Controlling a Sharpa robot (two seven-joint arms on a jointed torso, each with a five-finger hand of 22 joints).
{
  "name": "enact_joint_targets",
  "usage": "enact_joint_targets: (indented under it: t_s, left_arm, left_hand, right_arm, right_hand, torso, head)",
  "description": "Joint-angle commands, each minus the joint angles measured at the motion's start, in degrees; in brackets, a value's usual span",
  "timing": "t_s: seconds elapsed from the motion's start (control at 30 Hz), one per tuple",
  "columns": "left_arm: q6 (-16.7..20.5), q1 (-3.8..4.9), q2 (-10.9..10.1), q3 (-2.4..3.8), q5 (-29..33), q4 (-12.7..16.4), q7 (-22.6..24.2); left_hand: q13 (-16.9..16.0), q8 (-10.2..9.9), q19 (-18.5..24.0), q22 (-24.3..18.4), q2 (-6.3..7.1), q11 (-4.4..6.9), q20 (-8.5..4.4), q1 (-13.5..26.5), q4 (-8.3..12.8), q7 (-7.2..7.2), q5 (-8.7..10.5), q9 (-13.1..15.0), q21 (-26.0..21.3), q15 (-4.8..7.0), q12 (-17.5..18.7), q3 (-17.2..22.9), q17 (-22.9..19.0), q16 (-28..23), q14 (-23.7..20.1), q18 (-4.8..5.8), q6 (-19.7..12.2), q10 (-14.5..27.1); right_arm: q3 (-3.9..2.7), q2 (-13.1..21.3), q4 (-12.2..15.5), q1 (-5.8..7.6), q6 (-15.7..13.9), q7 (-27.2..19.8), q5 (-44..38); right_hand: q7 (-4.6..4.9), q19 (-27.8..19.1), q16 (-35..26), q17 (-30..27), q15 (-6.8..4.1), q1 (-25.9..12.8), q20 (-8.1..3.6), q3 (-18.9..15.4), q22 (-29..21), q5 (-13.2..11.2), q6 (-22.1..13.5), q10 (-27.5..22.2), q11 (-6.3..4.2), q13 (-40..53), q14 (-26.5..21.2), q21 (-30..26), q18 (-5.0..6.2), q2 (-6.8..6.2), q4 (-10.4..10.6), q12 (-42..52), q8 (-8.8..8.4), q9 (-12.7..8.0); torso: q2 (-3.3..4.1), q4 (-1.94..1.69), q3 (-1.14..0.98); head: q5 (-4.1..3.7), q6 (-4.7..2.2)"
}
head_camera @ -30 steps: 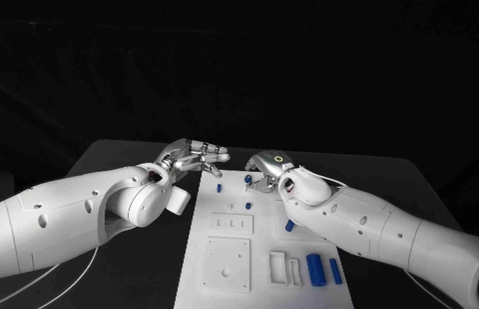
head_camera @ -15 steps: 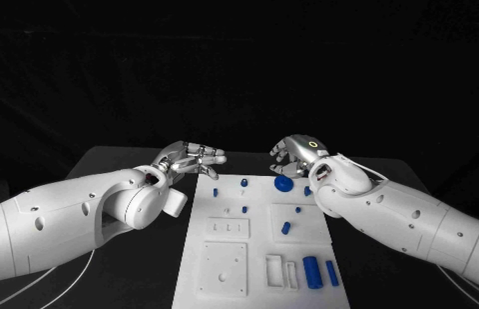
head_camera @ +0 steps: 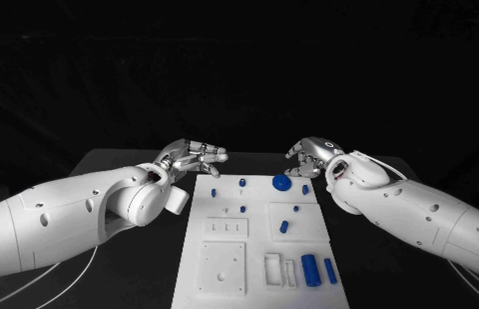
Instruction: Assemble the parts on the task board
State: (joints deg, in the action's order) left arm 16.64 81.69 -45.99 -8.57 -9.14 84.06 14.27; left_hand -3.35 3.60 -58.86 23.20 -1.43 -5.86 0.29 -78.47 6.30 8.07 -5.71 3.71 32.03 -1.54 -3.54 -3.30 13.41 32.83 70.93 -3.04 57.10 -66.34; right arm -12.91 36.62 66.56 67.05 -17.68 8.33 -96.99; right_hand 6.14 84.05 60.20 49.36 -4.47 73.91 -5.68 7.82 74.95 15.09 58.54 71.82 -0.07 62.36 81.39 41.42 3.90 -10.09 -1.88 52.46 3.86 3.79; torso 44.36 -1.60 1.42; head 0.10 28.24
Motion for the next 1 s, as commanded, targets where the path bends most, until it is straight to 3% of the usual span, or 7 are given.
enact_joint_targets:
  t_s: [0.03,0.17,0.4,0.6,1.0]
  left_arm:
    - [-1.23,0.10,0.16,0.04,-0.20,-0.07,0.96]
    - [-1.30,0.10,0.25,0.04,-0.31,-0.19,0.97]
    - [-1.39,0.09,0.38,0.03,-0.41,-0.31,0.98]
    - [-1.43,0.09,0.45,0.03,-0.49,-0.37,0.98]
    - [-1.50,0.08,0.64,0.03,-0.55,-0.64,0.87]
  left_hand:
    - [-0.08,0.01,0.34,0.06,0.52,-0.06,0.26,-0.18,0.06,0.32,-0.16,0.05,0.14,-0.02,0.09,0.03,-0.05,0.20,-0.21,-0.87,-0.07,0.29]
    - [-0.08,0.01,0.34,0.06,0.52,-0.06,0.26,-0.18,0.06,0.32,-0.16,0.05,0.14,-0.02,0.09,0.03,-0.05,0.20,-0.21,-0.87,-0.07,0.29]
    - [-0.08,0.01,0.34,0.06,0.52,-0.06,0.26,-0.18,0.06,0.32,-0.16,0.05,0.14,-0.02,0.09,0.03,-0.05,0.20,-0.21,-0.87,-0.07,0.29]
    - [-0.08,0.01,0.34,0.06,0.52,-0.06,0.26,-0.18,0.06,0.32,-0.16,0.05,0.14,-0.02,0.09,0.03,-0.05,0.20,-0.21,-0.87,-0.07,0.29]
    - [-0.08,0.02,0.35,0.16,0.45,-0.06,0.26,-0.24,0.08,0.33,-0.20,0.06,0.17,-0.01,0.09,0.17,-0.06,0.23,-0.20,-0.89,-0.11,0.26]
  right_arm:
    - [-0.05,-0.69,-1.32,0.00,5.73,-1.92,1.66]
    - [-0.05,-1.87,-3.10,-0.01,7.39,-2.34,1.75]
    - [0.05,-3.48,-5.31,-0.07,8.67,-2.99,1.80]
    - [0.14,-4.38,-6.56,-0.12,8.90,-3.28,1.81]
    - [0.49,-4.87,-7.58,-0.30,10.57,-3.36,1.50]
  right_hand:
    - [0.36,1.15,0.65,5.36,0.59,0.88,0.68,-1.21,5.95,-0.18,-1.56,0.96,0.28,3.23,0.52,3.35,0.42,-0.36,0.96,3.83,-0.22,0.00]
    - [0.62,0.68,0.60,9.30,0.78,1.41,0.93,-1.61,6.19,-0.41,-2.47,1.58,0.52,5.06,1.19,6.39,0.60,-0.48,1.81,6.28,-0.27,-0.03]
    - [0.49,0.59,1.19,11.89,0.80,1.34,0.98,-1.74,6.54,0.35,-1.83,2.33,0.50,6.77,1.63,8.94,0.50,0.34,1.07,8.66,-0.24,0.00]
    - [0.34,0.54,1.85,13.14,0.74,1.23,0.91,-1.66,6.74,1.30,-1.43,2.59,0.37,7.56,1.76,10.44,0.39,0.68,0.54,9.73,-0.22,0.01]
    - [0.23,0.33,2.18,13.99,0.83,0.77,0.98,-0.86,6.87,3.58,-0.17,2.94,0.31,8.12,1.92,11.83,0.30,1.08,-0.59,10.40,-0.26,-0.02]
  torso:
    - [0.13,-0.10,-0.13]
    - [0.11,-0.14,-0.07]
    - [0.17,-0.19,0.04]
    - [0.23,-0.27,0.04]
    - [0.23,-0.04,-0.04]
  head:
    - [-0.13,0.04]
    - [-0.13,0.19]
    - [-0.11,0.34]
    - [-0.22,0.53]
    - [-0.09,0.83]
